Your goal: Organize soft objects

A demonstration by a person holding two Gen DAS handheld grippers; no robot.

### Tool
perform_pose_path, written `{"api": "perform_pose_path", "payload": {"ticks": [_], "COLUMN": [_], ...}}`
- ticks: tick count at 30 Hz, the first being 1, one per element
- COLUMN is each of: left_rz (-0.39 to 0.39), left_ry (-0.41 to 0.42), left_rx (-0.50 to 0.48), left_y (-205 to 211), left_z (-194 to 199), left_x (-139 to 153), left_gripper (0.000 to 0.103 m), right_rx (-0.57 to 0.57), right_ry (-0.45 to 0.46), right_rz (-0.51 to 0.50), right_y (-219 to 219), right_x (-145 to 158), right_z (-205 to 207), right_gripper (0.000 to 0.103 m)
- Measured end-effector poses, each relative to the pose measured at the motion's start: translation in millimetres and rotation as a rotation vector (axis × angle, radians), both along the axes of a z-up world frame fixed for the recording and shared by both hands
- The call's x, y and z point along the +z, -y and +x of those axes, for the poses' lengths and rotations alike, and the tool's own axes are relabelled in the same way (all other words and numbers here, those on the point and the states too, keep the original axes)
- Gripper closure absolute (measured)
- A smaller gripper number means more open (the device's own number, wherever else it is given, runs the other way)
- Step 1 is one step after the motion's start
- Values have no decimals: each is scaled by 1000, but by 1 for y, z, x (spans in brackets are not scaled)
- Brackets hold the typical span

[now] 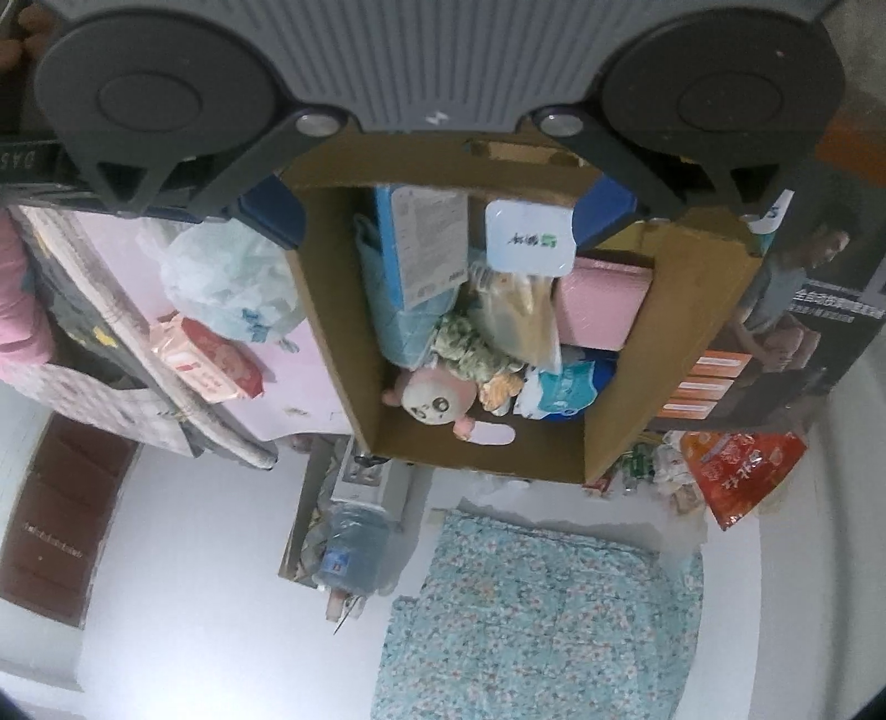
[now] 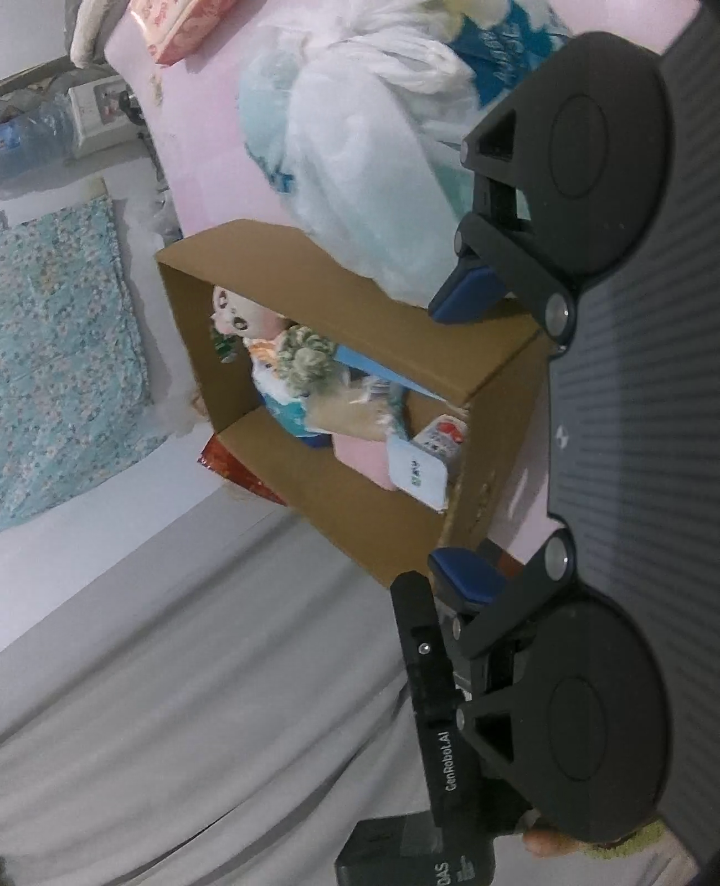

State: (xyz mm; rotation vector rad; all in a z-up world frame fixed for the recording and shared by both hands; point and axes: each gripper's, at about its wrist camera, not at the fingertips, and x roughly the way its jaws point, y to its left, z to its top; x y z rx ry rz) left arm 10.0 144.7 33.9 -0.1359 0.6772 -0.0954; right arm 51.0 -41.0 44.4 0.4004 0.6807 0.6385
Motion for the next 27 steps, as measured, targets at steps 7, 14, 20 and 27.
{"api": "perform_pose_path", "payload": {"ticks": [7,14,20,27], "left_rz": [88,237,286,285], "left_ry": [8,-14,-46,-73], "left_rx": [7,87,109,104], "left_y": [13,33,44,46], "left_z": [-13,-13,-7,-7], "left_x": [5,11,7,1], "left_gripper": [0,0,0,0], "right_rx": [-157,-361,-528,-650], "right_ry": [87,236,256,252], "right_rz": [-204,-381,-504,-594], "right_y": [-3,4,10,8], "right_x": [18,53,60,41], "right_z": [-9,-19,-27,-43], "right_gripper": [10,1,1,1]}}
